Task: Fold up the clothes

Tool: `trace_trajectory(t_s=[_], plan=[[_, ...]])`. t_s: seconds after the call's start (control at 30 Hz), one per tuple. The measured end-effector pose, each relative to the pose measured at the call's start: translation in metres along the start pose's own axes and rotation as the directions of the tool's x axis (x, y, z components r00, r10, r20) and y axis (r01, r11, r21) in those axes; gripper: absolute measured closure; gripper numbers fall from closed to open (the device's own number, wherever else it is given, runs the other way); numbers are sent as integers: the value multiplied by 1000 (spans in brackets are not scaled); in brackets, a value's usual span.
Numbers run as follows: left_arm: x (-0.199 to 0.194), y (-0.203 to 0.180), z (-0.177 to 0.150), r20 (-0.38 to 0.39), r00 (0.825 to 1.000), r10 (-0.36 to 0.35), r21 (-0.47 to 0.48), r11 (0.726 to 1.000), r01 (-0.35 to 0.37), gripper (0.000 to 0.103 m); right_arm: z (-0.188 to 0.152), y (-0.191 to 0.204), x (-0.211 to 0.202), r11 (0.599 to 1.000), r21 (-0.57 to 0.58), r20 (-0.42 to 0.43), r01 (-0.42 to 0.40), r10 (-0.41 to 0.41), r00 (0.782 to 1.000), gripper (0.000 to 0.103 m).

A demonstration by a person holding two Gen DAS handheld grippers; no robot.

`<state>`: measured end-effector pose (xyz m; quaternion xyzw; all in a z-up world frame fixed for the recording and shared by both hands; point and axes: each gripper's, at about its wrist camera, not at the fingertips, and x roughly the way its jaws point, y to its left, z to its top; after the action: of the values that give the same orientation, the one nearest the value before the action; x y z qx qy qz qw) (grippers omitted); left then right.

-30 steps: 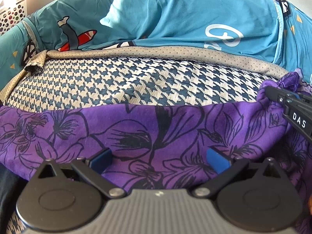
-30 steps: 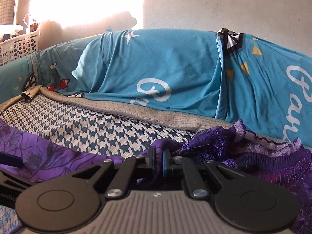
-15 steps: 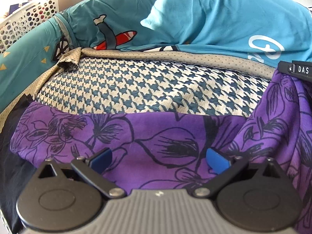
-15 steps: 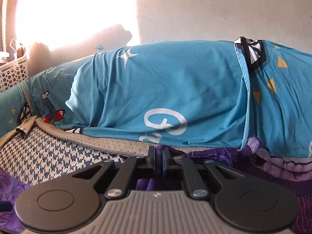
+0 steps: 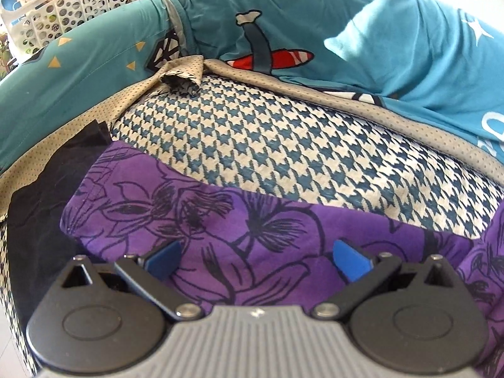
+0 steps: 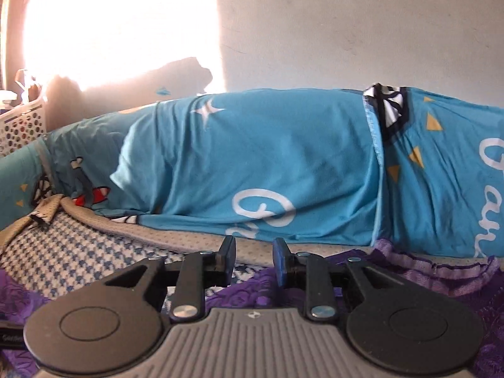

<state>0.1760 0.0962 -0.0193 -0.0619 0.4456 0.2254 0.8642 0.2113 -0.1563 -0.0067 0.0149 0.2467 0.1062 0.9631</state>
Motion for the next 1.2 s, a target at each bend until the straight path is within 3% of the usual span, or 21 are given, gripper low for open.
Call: trace_trajectory(t_s=[0.17,0.3,0.37,0.5,0.67,0.93,1.07,1.2], plan=[[-11,21,10,40,999,28,-41,999,-26,0,-6,22,-11,999,-48,33,25,-24,999,75],[-16,39,20,69,997,44,-44,998,-41,0,-7,23,-9,999,-2,-38,-35,35,999,75],[-19,46,22,86,994,70,-45,997,-67,0,-13,36,-13,997,-42,-41,-63,62,997,75],[-21,55,25,74,996,49,-39,998,-46,0,-24,64,-17,986,-43,-76,-159,155,985,75],[-29,74,39,126,991,53,-13,999,-52,0,-40,110,-22,955,-74,-128,-287,276,953,75],[-30,133,53,145,978,148,-129,983,-129,0,-57,186,-25,874,-114,-188,-472,447,874,74],[-32,150,56,142,980,140,-163,980,-117,0,-61,220,-25,840,-141,-200,-525,495,846,59],[-33,160,57,137,981,134,-182,977,-108,0,-64,249,-23,807,-199,-209,-555,519,829,54]])
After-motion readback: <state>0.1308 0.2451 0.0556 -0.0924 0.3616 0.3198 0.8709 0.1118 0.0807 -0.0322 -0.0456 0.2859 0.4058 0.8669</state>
